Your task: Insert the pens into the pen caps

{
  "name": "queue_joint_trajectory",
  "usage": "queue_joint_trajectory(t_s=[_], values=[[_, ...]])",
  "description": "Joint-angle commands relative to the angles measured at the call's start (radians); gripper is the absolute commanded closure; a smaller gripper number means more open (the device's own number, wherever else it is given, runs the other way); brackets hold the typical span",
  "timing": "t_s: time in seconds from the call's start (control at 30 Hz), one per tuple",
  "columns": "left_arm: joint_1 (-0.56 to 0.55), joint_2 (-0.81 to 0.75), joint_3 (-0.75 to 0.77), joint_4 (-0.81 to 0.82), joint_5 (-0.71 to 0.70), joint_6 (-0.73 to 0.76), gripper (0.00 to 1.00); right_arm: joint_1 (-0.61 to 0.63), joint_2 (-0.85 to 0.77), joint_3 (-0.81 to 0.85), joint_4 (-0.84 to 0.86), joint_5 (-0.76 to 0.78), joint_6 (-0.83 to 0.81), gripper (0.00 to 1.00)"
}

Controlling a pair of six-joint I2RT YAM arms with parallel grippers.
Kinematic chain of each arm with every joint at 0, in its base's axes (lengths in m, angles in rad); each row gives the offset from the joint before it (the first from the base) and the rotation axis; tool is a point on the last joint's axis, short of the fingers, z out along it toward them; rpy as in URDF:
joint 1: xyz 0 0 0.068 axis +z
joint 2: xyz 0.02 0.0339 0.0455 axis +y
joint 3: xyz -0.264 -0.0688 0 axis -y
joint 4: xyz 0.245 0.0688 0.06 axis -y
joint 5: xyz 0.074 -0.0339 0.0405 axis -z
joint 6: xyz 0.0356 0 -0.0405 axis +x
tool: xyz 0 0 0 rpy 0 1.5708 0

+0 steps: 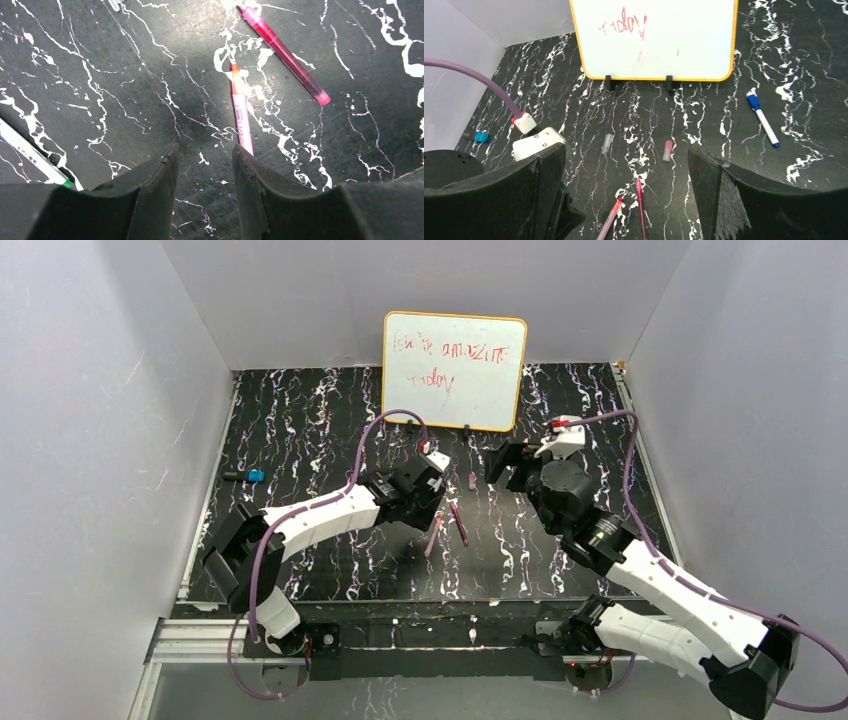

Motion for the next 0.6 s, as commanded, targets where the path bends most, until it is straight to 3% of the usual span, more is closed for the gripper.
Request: queue_joint_trajectory(t_s=[0.0,0.2,0.4,0.57], values=[[-0.011,0.004,-0.026,0.034,-0.067,-0.05,0.59,-0.007,-0.066,-0.013,-0.055,0.049,0.0,0.01],[0.013,-0.127,-0.127,0.031,-0.121,-0.116,0.57,-0.007,0.022,0.012,-0.174,-0.046,0.021,0.04],[0.208,-0.364,-0.275,0.004,0.012,-0.135,0.55,-0.005,0.275,0.084,-0.289,-0.314,0.296,0.09],[0.249,-0.481,-0.226,-0.159,0.016,-0.035,0.52,0.024,0.493,0.207,-0.373,-0.442,0.534,0.14]])
